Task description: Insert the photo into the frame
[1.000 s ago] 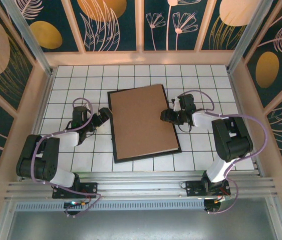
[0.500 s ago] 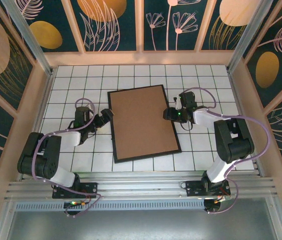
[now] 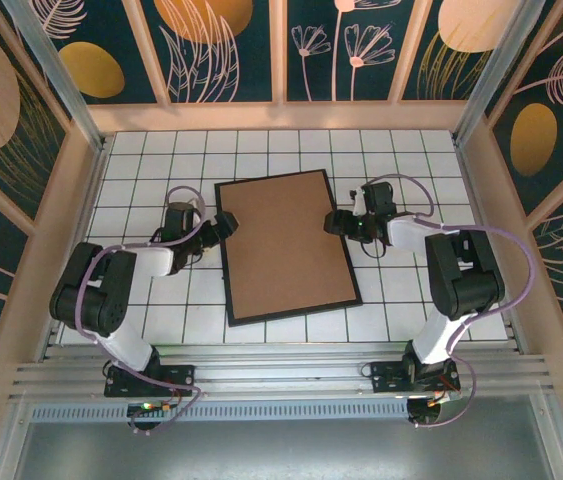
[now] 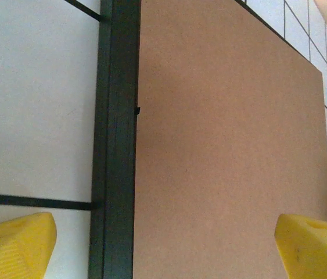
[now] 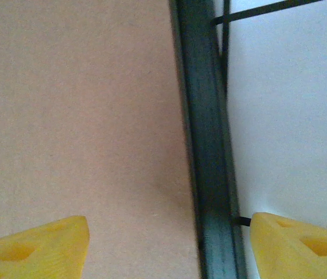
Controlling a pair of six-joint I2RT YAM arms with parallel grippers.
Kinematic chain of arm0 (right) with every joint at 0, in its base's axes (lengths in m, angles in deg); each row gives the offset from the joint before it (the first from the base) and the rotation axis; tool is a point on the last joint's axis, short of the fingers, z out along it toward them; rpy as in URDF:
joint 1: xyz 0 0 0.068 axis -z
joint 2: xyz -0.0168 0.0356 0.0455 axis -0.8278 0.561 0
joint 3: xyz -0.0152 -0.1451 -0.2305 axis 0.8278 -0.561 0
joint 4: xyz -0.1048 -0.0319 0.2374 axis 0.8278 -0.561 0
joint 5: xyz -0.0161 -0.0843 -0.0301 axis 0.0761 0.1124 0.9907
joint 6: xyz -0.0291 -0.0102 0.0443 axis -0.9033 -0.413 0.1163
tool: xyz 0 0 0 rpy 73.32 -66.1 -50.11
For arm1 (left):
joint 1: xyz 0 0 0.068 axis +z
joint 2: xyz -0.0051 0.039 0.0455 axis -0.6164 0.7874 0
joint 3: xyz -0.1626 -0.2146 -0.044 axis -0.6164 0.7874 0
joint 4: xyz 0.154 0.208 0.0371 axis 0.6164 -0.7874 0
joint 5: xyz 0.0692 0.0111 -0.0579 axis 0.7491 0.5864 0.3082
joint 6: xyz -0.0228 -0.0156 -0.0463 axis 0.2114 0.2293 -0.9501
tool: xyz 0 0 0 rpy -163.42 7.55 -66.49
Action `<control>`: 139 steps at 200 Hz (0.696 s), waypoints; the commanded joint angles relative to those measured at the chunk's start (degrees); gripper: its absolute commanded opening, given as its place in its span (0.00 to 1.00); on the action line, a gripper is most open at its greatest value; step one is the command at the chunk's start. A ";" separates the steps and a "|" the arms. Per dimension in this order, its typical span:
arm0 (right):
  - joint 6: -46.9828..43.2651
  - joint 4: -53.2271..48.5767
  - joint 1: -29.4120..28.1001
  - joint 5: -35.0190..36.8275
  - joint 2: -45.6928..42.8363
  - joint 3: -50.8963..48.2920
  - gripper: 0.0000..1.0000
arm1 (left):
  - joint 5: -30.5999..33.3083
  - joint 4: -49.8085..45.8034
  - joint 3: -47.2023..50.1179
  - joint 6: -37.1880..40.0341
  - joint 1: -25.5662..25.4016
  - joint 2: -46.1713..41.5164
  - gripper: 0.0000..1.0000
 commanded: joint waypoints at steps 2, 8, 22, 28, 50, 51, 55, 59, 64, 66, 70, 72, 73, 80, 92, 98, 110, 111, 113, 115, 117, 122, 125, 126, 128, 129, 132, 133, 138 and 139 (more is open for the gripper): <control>2.23 3.57 0.27 -4.97 0.33 -1.83 0.74 | -0.15 -0.35 -2.89 1.54 -0.31 3.55 0.96; 2.66 3.99 0.26 -5.64 -0.16 -2.44 0.74 | -0.59 -0.28 -3.52 1.74 -0.38 4.43 0.96; 4.38 5.91 0.18 -7.74 -1.77 -4.66 0.75 | -1.53 -0.74 -5.39 2.20 -0.36 6.17 0.96; 5.14 6.65 0.06 -8.75 -2.34 -5.44 0.75 | -1.91 -0.95 -6.25 2.38 -0.35 6.89 0.96; 7.79 9.19 -0.81 -11.34 -4.29 -7.92 0.75 | -2.46 -2.29 -9.63 3.31 -0.35 9.27 0.96; 7.84 9.30 -0.80 -11.46 -4.33 -8.00 0.75 | -2.47 -2.35 -9.78 3.33 -0.33 9.36 0.96; 8.33 9.70 -1.03 -12.00 -4.61 -8.38 0.75 | -2.55 -2.60 -10.43 3.48 -0.32 9.79 0.96; 8.68 10.15 -1.21 -12.50 -4.92 -8.55 0.75 | -2.29 -3.18 -11.15 3.80 -0.37 10.16 0.95; 8.92 10.30 -1.46 -12.86 -5.33 -8.76 0.75 | -1.51 -4.24 -12.07 4.44 -0.31 10.43 0.95; 9.00 10.32 -1.51 -12.88 -5.51 -8.78 0.75 | -1.16 -4.63 -12.46 4.66 -0.33 10.55 0.95; 8.99 10.19 -1.52 -12.85 -5.93 -8.78 0.75 | -0.50 -5.08 -13.09 5.10 -0.35 10.68 0.95; 8.91 10.02 -1.57 -12.73 -6.16 -8.81 0.75 | -0.16 -5.41 -13.33 5.33 -0.36 10.76 0.95; 8.88 9.94 -1.53 -12.64 -6.28 -8.84 0.75 | 0.00 -5.45 -13.43 5.40 -0.33 10.80 0.95; 8.22 8.96 -1.48 -11.29 -7.20 -8.51 0.75 | 1.34 -6.46 -14.50 6.03 -0.31 11.12 0.95; 5.45 5.47 -1.32 -5.62 -8.62 -6.92 0.75 | 2.28 -7.76 -16.07 6.85 -0.31 11.93 0.95; 3.91 3.66 -1.32 -1.93 -8.93 -5.85 0.76 | 2.48 -8.18 -16.61 7.02 -0.31 12.35 0.95; 1.61 1.43 -0.97 3.66 -8.45 -3.42 0.76 | 2.60 -8.10 -16.74 7.09 -0.36 12.61 0.95; 1.45 1.34 -0.93 3.95 -8.34 -3.16 0.76 | 2.65 -8.11 -16.71 7.11 -0.33 12.61 0.95; 1.23 1.22 -0.89 4.63 -8.17 -2.81 0.76 | 2.76 -8.12 -16.70 7.06 -0.31 12.74 0.95; 1.06 1.19 -0.82 5.09 -7.95 -2.37 0.77 | 2.90 -8.15 -16.69 7.12 -0.31 12.72 0.95; 0.80 1.18 -0.76 5.58 -7.68 -1.98 0.77 | 3.00 -8.22 -16.69 7.19 -0.37 12.74 0.95; 0.40 1.35 -0.51 6.45 -6.98 -1.07 0.77 | 3.29 -8.31 -16.65 7.30 -0.37 12.73 0.95; 0.20 1.53 -0.41 6.78 -6.49 -0.48 0.77 | 3.34 -8.32 -16.63 7.37 -0.39 12.77 0.95; 0.22 1.60 -0.38 6.88 -6.26 -0.24 0.77 | 3.42 -8.36 -16.62 7.38 -0.35 12.78 0.95; 0.13 1.72 -0.32 6.99 -5.92 0.16 0.77 | 3.48 -8.45 -16.61 7.33 -0.36 12.78 0.95; 0.05 1.79 -0.29 7.02 -5.76 0.34 0.77 | 3.49 -8.42 -16.61 7.36 -0.33 12.78 0.95; -0.09 2.04 -0.28 7.05 -5.14 0.92 0.77 | 3.46 -8.49 -16.60 7.49 -0.38 12.77 0.95; -0.14 2.12 -0.23 7.01 -4.97 1.12 0.77 | 3.48 -8.53 -16.65 7.49 -0.34 12.77 0.95; -0.27 2.56 -0.18 6.74 -3.89 2.27 0.77 | 3.50 -8.61 -16.67 7.57 -0.31 12.86 0.95; -0.28 2.64 -0.18 6.63 -3.64 2.58 0.77 | 3.50 -8.59 -16.68 7.57 -0.35 12.82 0.95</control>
